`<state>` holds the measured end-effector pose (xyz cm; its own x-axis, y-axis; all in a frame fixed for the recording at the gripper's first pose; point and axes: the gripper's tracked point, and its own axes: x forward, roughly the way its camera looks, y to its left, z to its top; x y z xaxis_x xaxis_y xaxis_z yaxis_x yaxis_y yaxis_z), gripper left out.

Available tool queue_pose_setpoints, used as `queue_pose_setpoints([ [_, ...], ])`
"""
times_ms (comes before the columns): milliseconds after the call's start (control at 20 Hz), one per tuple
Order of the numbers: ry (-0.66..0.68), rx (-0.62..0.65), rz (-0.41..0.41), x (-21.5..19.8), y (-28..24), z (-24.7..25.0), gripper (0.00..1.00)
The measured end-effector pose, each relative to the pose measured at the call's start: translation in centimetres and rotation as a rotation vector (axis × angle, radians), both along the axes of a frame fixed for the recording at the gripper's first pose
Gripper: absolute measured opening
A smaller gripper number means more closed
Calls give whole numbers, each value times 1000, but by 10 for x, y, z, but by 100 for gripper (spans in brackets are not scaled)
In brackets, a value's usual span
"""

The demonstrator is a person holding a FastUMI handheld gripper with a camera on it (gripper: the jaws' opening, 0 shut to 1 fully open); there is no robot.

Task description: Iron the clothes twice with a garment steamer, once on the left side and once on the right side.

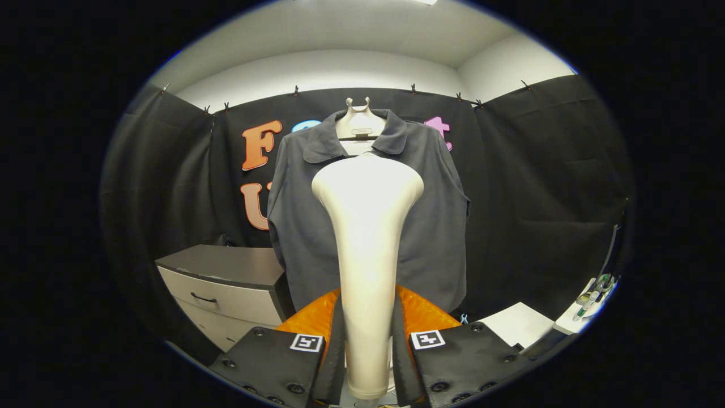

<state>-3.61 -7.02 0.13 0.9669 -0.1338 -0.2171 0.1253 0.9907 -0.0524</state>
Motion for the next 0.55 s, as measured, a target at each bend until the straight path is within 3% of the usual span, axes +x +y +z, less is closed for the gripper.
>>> queue_pose_setpoints([
  [550, 1, 23, -4, -3, 11, -1, 43],
])
